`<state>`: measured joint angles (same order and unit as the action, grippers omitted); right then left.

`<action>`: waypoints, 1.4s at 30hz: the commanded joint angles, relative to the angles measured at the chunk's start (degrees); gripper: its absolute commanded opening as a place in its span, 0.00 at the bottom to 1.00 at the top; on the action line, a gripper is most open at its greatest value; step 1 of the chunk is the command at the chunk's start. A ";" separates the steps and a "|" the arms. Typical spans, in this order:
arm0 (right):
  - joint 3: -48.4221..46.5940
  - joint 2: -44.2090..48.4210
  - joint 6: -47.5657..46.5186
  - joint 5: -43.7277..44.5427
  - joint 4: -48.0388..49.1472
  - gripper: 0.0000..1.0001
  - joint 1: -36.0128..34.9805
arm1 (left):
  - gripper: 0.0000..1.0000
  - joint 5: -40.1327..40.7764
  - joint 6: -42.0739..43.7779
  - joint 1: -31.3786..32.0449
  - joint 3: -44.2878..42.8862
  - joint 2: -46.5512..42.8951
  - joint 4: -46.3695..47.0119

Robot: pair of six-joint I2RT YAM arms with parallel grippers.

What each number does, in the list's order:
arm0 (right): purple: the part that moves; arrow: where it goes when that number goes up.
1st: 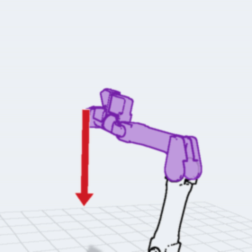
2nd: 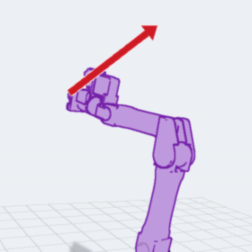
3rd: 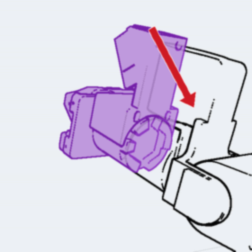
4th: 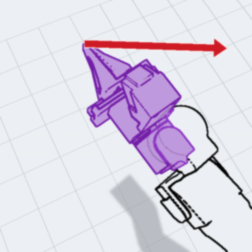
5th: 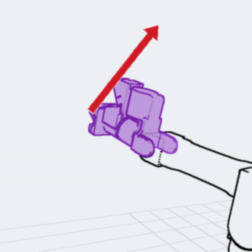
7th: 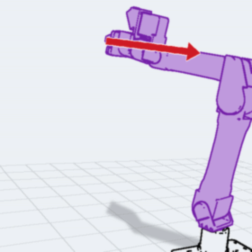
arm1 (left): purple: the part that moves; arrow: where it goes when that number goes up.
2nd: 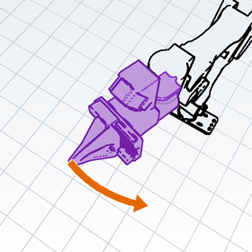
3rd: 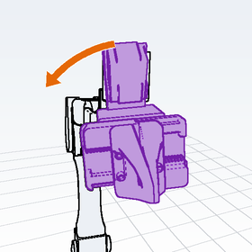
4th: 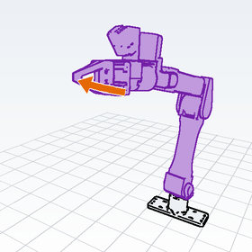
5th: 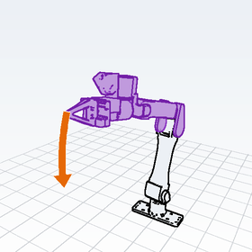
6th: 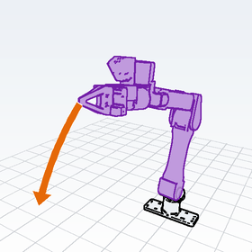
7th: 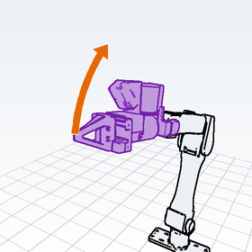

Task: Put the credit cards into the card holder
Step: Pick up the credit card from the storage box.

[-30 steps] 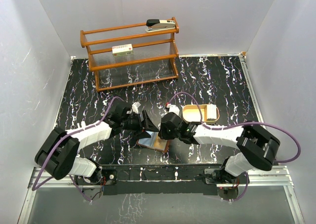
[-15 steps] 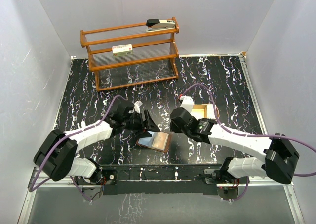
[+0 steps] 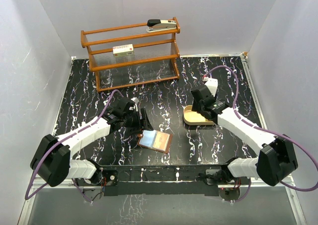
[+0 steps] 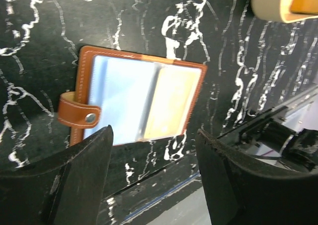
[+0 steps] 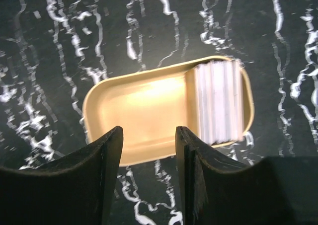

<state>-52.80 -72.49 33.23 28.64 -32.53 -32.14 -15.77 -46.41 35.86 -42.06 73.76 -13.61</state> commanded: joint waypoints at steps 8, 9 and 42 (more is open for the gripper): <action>-6.38 -8.75 -7.88 4.72 -3.32 0.53 8.07 | 0.64 5.45 6.19 0.14 0.41 0.95 -6.42; -6.93 -9.79 -8.04 5.44 -3.83 0.53 8.19 | 0.64 5.53 6.43 0.17 0.65 1.31 -6.43; -9.39 -17.78 -12.00 8.55 -6.84 0.38 11.75 | 0.64 -7.91 -4.40 0.18 11.53 0.75 7.90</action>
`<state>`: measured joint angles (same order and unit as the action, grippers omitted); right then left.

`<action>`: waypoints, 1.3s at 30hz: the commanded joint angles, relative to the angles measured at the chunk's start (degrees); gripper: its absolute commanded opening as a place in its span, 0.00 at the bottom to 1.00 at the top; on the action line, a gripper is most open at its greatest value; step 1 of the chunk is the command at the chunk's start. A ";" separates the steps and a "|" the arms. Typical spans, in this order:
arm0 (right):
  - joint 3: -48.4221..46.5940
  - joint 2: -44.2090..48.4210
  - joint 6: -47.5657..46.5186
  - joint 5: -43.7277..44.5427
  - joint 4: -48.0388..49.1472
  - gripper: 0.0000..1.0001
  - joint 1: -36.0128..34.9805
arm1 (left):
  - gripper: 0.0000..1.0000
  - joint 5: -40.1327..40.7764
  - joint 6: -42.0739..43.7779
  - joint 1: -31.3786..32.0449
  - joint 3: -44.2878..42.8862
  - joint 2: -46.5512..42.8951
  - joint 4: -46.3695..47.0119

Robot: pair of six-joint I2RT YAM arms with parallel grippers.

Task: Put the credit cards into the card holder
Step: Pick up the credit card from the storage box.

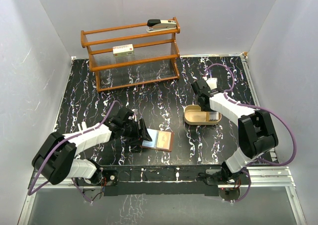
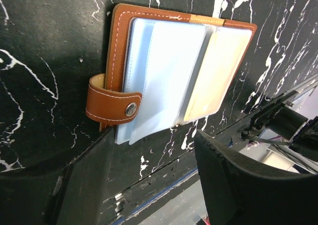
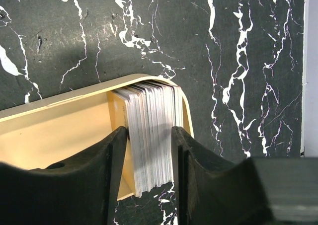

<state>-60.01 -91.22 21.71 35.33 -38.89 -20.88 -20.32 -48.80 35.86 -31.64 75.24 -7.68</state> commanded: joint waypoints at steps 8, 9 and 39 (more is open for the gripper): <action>-3.39 1.04 -0.63 2.50 -1.53 0.26 0.52 | 0.64 -3.82 -2.28 0.27 0.81 -1.23 2.55; -3.51 1.10 -0.68 2.40 -1.48 0.25 0.50 | 0.65 -3.71 -2.23 0.27 0.79 -1.19 2.36; -5.03 4.31 -3.24 -3.33 -1.17 0.00 0.59 | 0.65 -3.50 -1.88 0.33 0.64 -2.13 1.36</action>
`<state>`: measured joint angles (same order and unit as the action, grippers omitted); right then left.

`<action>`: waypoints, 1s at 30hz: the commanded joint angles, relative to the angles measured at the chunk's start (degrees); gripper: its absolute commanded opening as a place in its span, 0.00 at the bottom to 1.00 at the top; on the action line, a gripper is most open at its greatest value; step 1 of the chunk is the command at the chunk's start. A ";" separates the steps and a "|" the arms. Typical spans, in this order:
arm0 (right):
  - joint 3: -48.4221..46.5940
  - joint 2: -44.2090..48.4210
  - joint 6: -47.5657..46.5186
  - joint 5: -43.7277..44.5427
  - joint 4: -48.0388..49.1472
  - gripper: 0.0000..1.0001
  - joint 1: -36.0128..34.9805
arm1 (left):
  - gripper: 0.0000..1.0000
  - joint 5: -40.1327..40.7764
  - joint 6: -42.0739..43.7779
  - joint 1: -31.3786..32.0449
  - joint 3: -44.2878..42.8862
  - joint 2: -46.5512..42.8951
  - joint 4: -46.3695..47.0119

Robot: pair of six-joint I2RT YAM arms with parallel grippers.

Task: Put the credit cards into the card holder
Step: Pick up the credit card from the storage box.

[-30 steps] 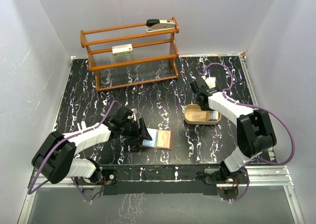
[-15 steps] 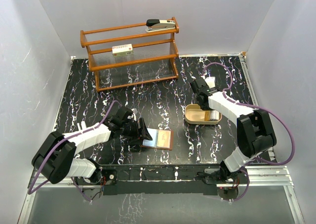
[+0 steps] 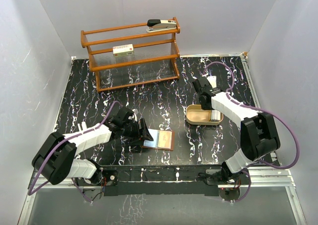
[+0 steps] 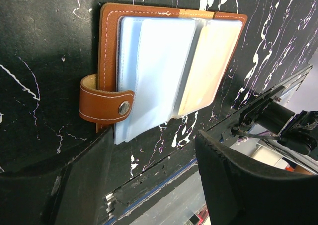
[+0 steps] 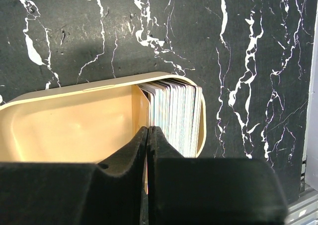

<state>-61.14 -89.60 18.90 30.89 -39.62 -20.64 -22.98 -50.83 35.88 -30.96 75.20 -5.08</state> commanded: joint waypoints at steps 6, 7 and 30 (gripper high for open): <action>-5.78 4.66 0.28 1.31 -2.95 0.00 0.39 | 0.65 -3.82 -0.48 0.71 0.80 -0.22 2.58; -6.09 5.08 0.28 0.46 -3.39 0.00 0.30 | 0.65 -3.97 -0.64 0.89 0.88 -0.08 2.92; 1.40 26.31 10.09 -29.80 0.92 0.00 -4.97 | 0.27 1.87 1.62 1.39 -5.40 -2.87 -4.64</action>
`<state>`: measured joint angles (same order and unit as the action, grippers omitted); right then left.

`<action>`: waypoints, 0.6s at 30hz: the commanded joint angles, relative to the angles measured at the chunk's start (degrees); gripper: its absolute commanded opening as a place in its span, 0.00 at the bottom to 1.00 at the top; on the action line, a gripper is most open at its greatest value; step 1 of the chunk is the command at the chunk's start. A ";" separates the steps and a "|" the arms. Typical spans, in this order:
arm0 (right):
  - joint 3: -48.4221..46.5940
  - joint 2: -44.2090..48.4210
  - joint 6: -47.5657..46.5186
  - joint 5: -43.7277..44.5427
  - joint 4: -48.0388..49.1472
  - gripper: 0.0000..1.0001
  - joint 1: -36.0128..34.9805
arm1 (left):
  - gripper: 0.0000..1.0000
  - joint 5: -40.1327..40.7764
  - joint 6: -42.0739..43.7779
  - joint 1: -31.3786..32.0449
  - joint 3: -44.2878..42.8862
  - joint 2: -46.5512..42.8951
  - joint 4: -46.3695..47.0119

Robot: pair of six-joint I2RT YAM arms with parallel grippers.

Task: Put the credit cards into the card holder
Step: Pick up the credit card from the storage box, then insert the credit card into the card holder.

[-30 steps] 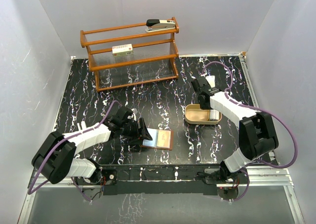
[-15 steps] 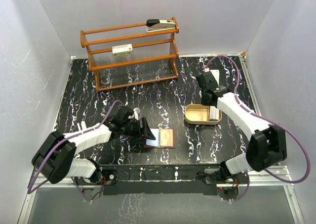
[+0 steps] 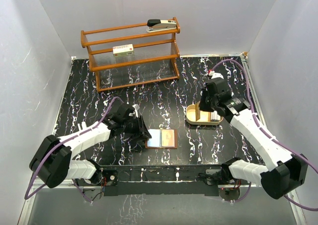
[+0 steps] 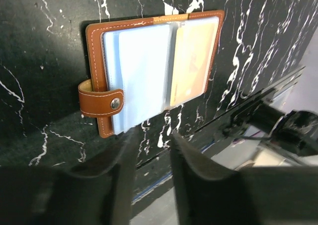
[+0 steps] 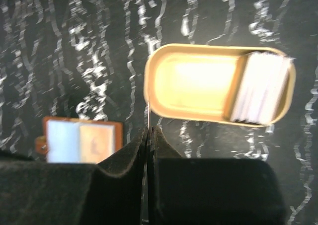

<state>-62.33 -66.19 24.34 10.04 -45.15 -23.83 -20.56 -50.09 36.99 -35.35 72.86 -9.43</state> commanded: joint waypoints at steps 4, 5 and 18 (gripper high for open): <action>8.06 4.28 10.43 -14.58 12.70 0.00 -5.79 | 0.08 -0.50 1.46 0.25 -0.73 0.89 0.16; 9.35 4.38 12.09 -14.50 14.47 0.00 -7.36 | 0.06 -0.15 1.70 0.27 -0.83 1.15 0.12; 20.01 -4.53 19.73 -18.20 36.46 0.00 -17.82 | 0.05 3.14 6.07 0.27 0.59 5.20 0.47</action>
<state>-44.03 -68.14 42.41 -5.98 -20.40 -41.43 -17.56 -45.98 36.99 -35.46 77.67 -9.47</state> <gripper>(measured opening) 0.008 0.038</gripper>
